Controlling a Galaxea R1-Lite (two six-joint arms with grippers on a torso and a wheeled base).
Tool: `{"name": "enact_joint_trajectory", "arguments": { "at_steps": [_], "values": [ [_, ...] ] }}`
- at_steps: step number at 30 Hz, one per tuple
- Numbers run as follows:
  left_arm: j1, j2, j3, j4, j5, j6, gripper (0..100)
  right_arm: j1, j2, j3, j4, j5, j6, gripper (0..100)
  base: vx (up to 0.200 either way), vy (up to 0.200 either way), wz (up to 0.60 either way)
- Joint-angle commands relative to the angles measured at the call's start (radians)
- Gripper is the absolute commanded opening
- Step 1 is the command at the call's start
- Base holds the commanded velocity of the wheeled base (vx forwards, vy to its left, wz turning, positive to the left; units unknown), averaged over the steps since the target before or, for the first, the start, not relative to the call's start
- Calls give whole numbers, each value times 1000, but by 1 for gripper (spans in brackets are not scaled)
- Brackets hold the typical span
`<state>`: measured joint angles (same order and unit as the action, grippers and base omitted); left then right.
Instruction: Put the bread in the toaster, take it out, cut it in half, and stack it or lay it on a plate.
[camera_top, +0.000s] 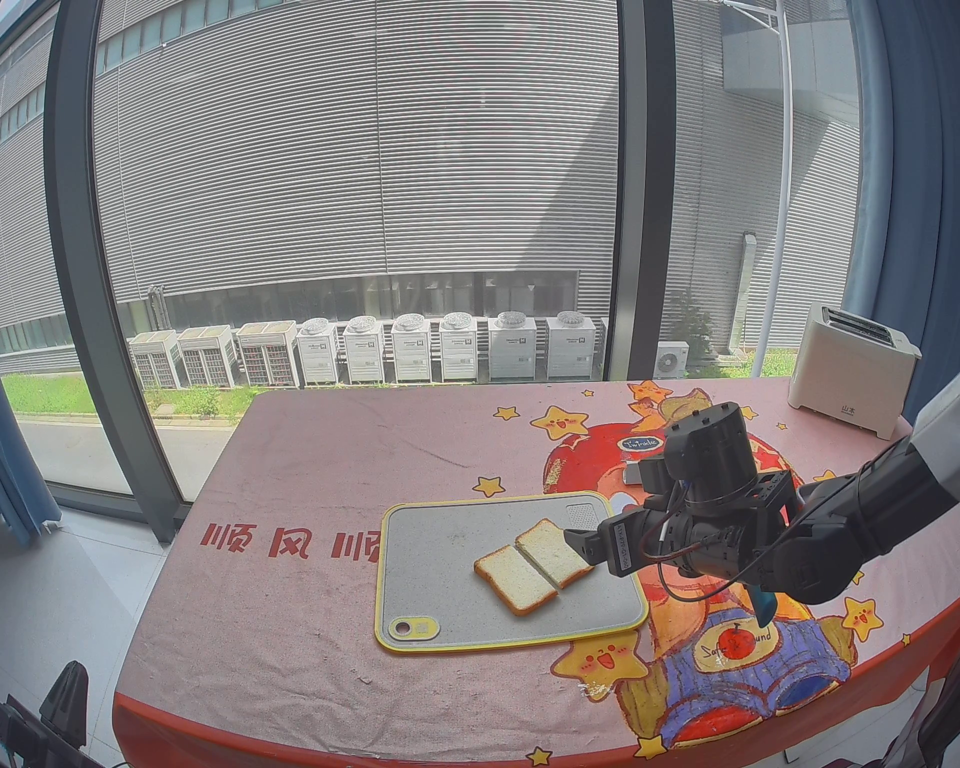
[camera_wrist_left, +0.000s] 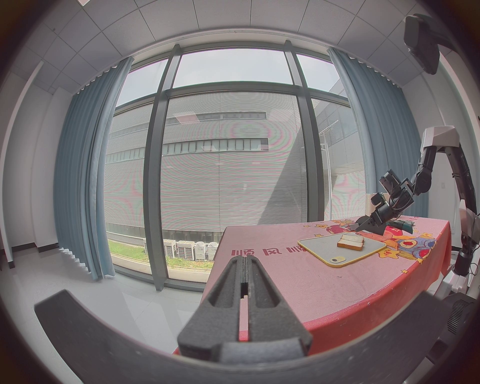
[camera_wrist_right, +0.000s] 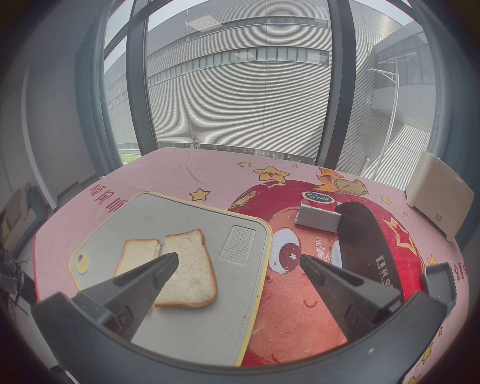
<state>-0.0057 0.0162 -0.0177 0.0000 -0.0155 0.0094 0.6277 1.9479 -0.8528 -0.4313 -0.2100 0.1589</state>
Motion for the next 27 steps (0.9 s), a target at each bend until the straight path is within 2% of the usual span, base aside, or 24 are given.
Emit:
{"name": "enact_joint_trajectory", "arguments": {
  "at_steps": [1, 27],
  "values": [
    [0, -16, 18, 0, 0, 0, 0, 0, 25, 1, -4, -3, -1, 100, 0, 0, 0],
    [0, -16, 18, 0, 0, 0, 0, -23, 72, -38, 8, -8, -12, 100, 0, 0, 0]
  ]
}}
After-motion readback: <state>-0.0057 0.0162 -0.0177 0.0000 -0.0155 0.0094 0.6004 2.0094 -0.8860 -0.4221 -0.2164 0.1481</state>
